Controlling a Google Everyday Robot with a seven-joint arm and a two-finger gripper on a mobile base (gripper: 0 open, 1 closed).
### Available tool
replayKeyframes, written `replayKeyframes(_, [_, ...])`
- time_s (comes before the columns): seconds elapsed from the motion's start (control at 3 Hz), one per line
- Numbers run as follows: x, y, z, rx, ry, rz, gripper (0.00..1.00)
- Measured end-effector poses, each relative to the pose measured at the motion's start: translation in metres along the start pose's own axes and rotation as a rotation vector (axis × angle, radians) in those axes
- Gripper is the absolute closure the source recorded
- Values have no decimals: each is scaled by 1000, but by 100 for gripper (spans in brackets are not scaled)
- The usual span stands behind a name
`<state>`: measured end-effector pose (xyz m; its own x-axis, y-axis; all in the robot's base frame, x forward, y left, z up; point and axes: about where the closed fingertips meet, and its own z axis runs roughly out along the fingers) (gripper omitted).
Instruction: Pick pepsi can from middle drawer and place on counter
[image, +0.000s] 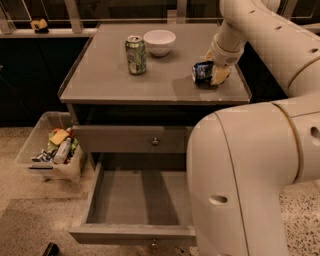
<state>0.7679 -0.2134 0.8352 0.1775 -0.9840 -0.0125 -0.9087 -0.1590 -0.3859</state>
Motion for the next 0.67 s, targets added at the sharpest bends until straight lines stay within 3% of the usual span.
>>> replayKeyframes(0.67, [0,0,0,0,0,0,30])
